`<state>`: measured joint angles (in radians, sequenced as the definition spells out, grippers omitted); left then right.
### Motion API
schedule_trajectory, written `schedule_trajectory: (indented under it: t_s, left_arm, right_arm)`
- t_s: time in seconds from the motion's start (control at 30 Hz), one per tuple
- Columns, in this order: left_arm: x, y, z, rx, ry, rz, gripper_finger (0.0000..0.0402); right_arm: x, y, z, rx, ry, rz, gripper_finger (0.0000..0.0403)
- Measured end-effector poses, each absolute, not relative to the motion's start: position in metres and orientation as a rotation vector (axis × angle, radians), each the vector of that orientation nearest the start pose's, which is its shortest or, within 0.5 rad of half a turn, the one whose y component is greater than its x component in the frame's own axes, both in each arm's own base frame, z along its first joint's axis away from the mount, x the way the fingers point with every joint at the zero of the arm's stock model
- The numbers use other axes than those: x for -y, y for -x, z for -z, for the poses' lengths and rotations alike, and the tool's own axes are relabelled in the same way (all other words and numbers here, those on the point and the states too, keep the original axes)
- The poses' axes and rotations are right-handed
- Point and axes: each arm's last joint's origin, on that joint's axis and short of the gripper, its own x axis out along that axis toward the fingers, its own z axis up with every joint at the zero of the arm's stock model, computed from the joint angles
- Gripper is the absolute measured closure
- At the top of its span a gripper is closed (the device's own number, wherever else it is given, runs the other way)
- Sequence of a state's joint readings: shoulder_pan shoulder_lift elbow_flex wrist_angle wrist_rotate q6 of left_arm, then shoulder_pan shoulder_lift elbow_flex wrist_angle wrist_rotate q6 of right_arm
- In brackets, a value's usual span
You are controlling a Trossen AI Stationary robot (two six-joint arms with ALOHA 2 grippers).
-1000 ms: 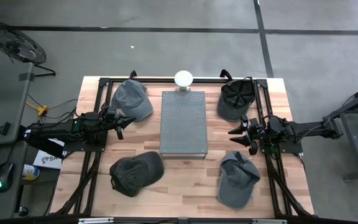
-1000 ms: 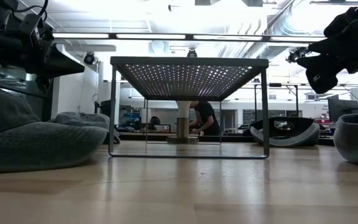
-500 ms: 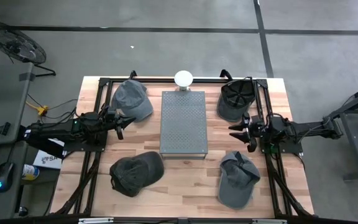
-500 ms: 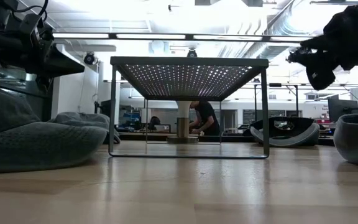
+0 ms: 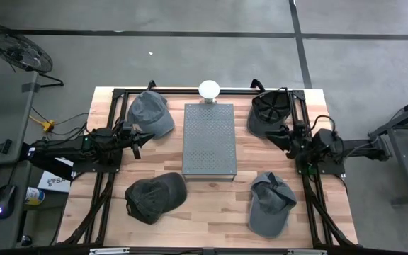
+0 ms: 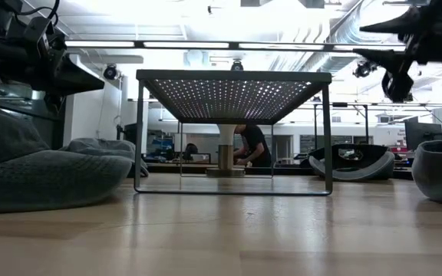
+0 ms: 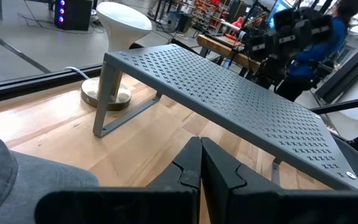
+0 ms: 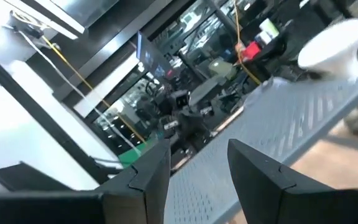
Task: Pick & Place hat
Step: Put the top black cap on the shelf
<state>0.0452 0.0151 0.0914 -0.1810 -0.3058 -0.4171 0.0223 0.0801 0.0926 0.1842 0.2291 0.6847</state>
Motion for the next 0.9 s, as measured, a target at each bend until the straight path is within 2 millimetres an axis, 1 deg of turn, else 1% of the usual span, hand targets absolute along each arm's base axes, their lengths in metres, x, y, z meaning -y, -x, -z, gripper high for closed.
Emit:
schedule_trajectory:
  t_s: [0.07,0.13,0.27,0.4,0.57,0.73,0.9]
  left_arm:
    - [-0.013,-0.090,-0.176,-0.030,0.398,-0.367,0.0400]
    - [-0.013,-0.090,-0.176,-0.030,0.399,-0.367,0.0400]
    - [-0.013,-0.090,-0.176,-0.030,0.399,-0.368,0.0400]
    - [-0.013,-0.090,-0.176,-0.030,0.398,-0.368,0.0400]
    - [-0.013,-0.090,-0.176,-0.029,0.398,-0.371,0.0400]
    - [-0.013,-0.090,-0.176,-0.029,0.398,-0.371,0.0400]
    - [-0.013,-0.090,-0.176,-0.029,0.398,-0.371,0.0400]
  right_arm:
    - [0.006,-0.092,-0.221,0.238,-0.684,0.160,0.0249]
    - [0.008,-0.089,-0.236,0.182,-0.653,0.200,0.0249]
    - [0.014,-0.087,-0.269,0.071,-0.542,0.373,0.0249]
    - [0.023,-0.095,-0.297,-0.065,-0.481,0.588,0.0249]
    - [0.038,-0.111,-0.329,-0.165,-0.460,0.863,0.0249]
    - [0.056,-0.124,-0.346,-0.257,-0.440,1.131,0.0249]
    - [0.074,-0.126,-0.347,-0.382,-0.500,1.359,0.0249]
